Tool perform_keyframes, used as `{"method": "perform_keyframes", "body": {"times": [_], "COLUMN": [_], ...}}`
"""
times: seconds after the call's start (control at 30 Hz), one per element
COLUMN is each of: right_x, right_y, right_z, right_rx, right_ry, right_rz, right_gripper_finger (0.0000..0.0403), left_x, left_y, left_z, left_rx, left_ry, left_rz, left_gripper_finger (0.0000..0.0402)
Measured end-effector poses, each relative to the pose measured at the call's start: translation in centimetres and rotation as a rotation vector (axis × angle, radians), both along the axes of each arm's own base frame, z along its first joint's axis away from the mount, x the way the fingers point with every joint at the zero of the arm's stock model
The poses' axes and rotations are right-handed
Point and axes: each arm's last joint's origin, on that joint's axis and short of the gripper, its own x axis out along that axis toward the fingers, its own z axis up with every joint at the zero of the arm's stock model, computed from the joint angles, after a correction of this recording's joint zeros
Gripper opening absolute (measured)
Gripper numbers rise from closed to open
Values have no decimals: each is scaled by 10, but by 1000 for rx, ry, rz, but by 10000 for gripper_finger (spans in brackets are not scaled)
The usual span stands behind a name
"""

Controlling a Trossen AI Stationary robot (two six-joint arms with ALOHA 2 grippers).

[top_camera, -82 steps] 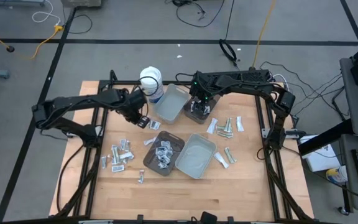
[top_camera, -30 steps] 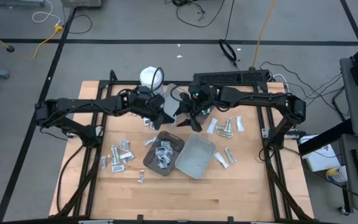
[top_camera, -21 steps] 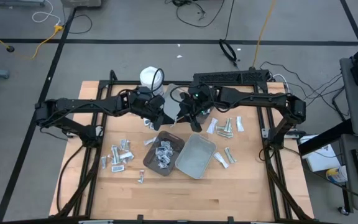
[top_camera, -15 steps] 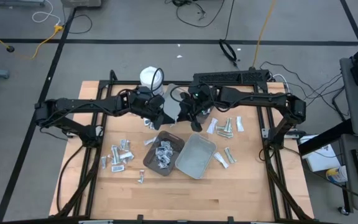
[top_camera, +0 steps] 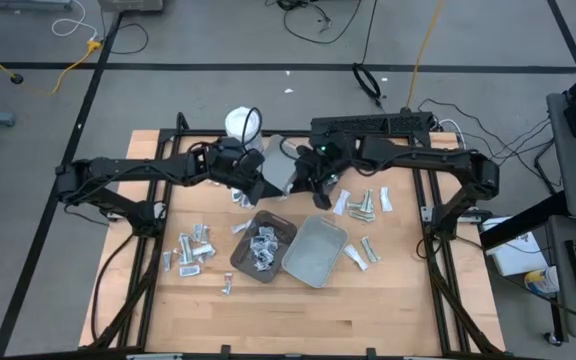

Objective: Pick & Place First Aid Supplies
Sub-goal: Put the black towelette pack into the top black bin

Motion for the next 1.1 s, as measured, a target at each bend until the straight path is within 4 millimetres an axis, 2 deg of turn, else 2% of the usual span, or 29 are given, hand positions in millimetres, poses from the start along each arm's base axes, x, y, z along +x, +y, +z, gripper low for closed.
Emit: {"method": "perform_keyframes", "body": {"times": [0.2, 0.27, 0.47, 0.67, 0.87, 0.97, 1.1], "right_x": [-17, -21, -31, -40, -45, -49, -48], "right_y": [-16, -22, -37, -59, -71, -72, -75], "right_z": [1, -4, -15, -27, -40, -43, -41], "right_rx": [34, 31, -7, -43, -128, -137, -134], "right_ry": [88, 156, 295, 421, 543, 584, 556], "right_rz": [-78, -131, -280, -483, -617, -632, -644], "right_gripper_finger": [0, 0, 0, 0, 0, 0, 0], "left_x": [-2, -2, -3, -3, -3, -3, -3], "left_y": [8, 10, 12, 12, 12, 12, 12], "left_z": [-3, -1, -1, -1, -1, -1, -1], "left_rx": [1, 4, -3, -4, -9, -9, -5], "left_ry": [27, 16, 11, 12, 12, 12, 11], "left_rz": [72, 77, 74, 73, 74, 74, 72], "left_gripper_finger": [130, 153, 192, 192, 174, 166, 158]}}
